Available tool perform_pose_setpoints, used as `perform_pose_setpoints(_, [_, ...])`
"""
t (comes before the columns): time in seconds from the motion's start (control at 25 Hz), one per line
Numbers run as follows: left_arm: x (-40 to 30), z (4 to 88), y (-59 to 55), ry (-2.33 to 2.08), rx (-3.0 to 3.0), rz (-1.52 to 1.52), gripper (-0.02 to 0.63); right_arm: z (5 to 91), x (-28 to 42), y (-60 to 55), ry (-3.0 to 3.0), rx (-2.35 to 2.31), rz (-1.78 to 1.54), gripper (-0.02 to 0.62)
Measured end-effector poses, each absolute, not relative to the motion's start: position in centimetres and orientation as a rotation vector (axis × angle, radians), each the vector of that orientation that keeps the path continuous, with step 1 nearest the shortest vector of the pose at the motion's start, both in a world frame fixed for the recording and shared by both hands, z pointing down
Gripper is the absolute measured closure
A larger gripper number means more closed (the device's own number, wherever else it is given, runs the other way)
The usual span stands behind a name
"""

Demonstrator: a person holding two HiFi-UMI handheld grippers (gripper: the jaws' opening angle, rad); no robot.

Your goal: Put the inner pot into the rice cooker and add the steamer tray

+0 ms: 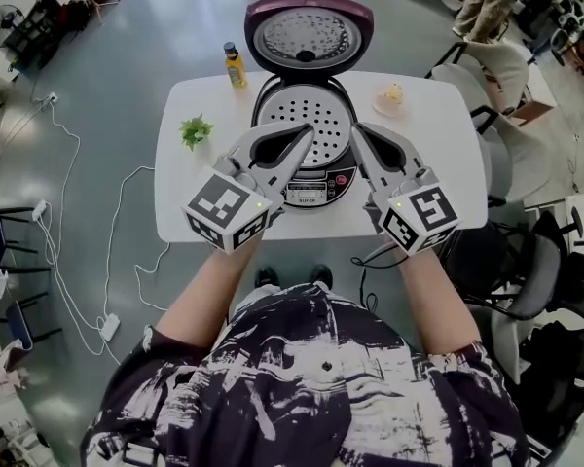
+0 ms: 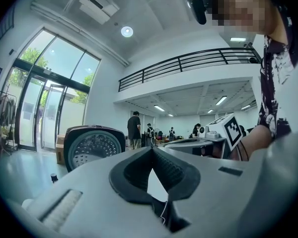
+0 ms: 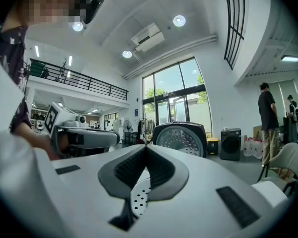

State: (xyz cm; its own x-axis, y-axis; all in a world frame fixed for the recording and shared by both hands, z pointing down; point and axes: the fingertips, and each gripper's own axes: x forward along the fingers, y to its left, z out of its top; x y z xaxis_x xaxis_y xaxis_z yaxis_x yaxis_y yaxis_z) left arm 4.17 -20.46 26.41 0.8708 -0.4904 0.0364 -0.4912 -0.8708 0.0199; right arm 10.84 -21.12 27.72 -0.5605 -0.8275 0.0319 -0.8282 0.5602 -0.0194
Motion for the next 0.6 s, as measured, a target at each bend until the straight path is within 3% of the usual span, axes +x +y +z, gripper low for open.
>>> perform_pose_setpoints(0.6, [1.6,27.4,-21.8,-0.898,2.969,0.065,0.601,28.3,10.4,-21.7,-2.731,1.469,0.052,0.598])
